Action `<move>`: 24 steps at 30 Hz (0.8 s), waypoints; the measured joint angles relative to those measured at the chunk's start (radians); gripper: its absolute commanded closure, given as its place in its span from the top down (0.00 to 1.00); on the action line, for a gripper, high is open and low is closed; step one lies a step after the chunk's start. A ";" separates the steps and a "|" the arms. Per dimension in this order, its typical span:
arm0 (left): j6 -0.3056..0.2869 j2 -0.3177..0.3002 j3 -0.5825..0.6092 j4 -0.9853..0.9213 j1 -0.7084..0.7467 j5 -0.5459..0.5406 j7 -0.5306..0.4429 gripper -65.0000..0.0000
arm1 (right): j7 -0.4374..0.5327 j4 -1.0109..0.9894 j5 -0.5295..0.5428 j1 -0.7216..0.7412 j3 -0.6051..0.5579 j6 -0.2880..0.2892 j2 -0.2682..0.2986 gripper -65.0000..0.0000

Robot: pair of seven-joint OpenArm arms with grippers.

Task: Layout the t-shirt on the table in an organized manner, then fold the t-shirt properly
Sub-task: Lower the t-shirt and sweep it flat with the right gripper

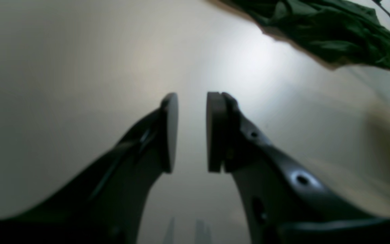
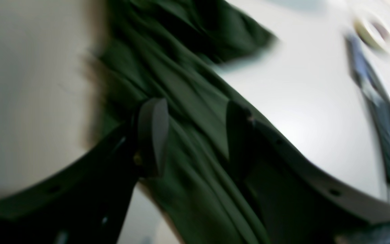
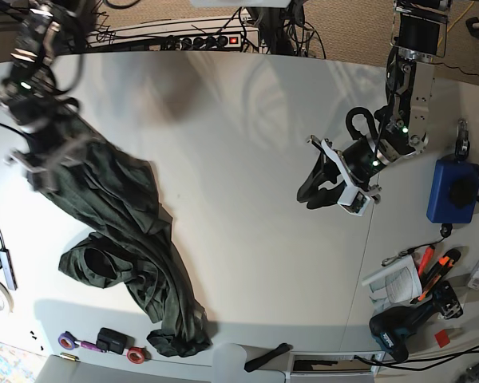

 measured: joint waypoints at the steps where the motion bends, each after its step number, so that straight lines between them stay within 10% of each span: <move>1: -0.001 0.000 0.000 0.000 0.000 0.000 0.000 0.25 | 0.022 -0.015 -0.055 0.032 -0.063 -0.019 -0.017 0.43; 7: 0.032 0.000 0.000 0.000 0.000 0.005 0.017 0.25 | 0.049 -0.206 -0.310 0.287 -0.315 -0.209 -0.102 0.43; 24: 0.040 0.000 0.000 0.000 0.000 0.029 0.017 0.25 | 0.242 -1.146 -0.464 0.898 -0.472 -0.374 -0.267 0.43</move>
